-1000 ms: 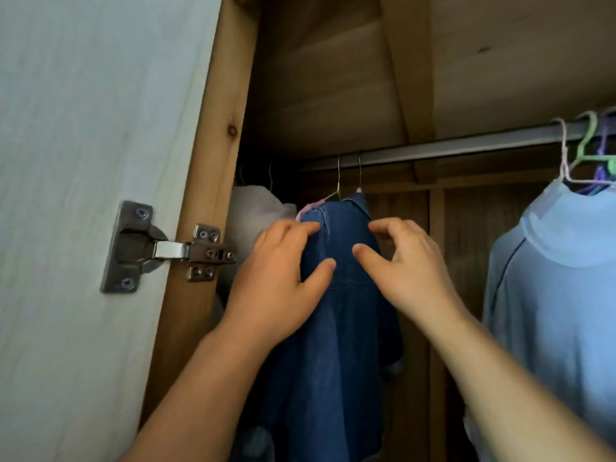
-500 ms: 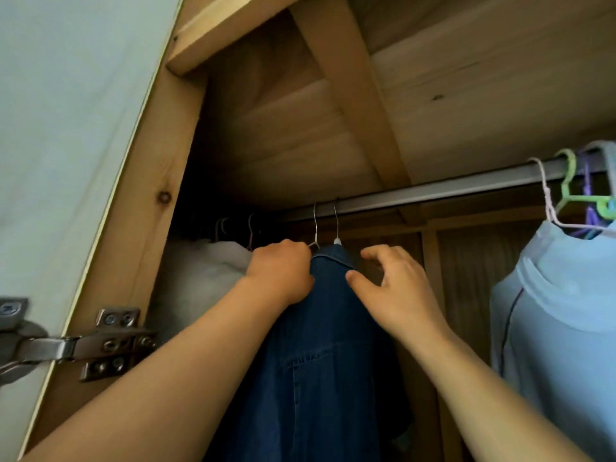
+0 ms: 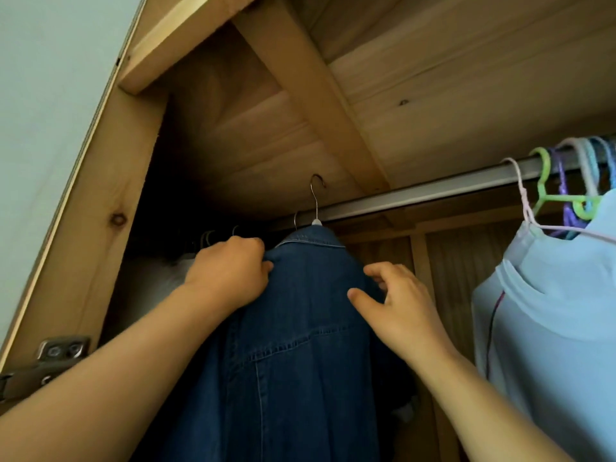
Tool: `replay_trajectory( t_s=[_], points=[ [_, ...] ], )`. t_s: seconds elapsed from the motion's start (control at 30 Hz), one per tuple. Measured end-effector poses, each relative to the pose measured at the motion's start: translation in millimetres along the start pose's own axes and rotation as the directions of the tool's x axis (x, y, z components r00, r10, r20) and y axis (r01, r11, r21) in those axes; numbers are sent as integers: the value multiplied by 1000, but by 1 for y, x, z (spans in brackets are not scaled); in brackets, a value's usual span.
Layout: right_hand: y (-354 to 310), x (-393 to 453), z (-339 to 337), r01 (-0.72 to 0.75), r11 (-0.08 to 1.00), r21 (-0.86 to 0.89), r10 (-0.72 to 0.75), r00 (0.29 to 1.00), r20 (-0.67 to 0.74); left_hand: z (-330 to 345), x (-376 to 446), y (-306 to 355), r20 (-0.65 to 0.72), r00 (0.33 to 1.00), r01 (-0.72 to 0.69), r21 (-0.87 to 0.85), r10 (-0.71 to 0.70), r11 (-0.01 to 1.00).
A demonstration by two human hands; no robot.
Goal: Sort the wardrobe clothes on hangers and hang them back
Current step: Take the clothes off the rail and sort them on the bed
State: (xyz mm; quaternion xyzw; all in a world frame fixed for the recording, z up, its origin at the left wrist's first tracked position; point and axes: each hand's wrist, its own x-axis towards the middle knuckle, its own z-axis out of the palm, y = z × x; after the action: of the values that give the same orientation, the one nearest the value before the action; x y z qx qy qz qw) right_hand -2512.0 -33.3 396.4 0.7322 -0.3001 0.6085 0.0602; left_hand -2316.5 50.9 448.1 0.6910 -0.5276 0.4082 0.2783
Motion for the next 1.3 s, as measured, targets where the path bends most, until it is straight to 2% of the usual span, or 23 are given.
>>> replay_trajectory(
  t_s=[0.17,0.33,0.47,0.7,0.83,1.07,1.2,1.3],
  points=[
    [-2,-16,-7,45,997,69,-44,999,-19,-11,-60,-12,-41,999,-5,-11,5,1000],
    [-12,-68,-8,163,965,207,-154,986,-57,-6,-155,-30,-4,1000,-13,4,13,1000],
    [-20,-126,15,165,935,313,-183,983,28,-7,-231,-46,15,1000,6,-75,-5,997],
    [-56,-236,53,92,883,461,-226,943,246,-32,-351,-72,120,988,106,-48,-100,993],
    [-85,-290,58,113,863,493,-283,915,286,-63,-415,-90,165,974,161,-33,-153,986],
    [-170,-359,57,183,811,555,-414,850,325,-145,-518,-127,250,956,169,-43,-153,985],
    [-229,-398,47,149,773,617,-448,816,364,-199,-576,-152,287,939,220,-72,-191,973],
    [-278,-431,39,125,724,679,-506,765,398,-240,-624,-175,305,921,272,-63,-241,960]
  ],
)
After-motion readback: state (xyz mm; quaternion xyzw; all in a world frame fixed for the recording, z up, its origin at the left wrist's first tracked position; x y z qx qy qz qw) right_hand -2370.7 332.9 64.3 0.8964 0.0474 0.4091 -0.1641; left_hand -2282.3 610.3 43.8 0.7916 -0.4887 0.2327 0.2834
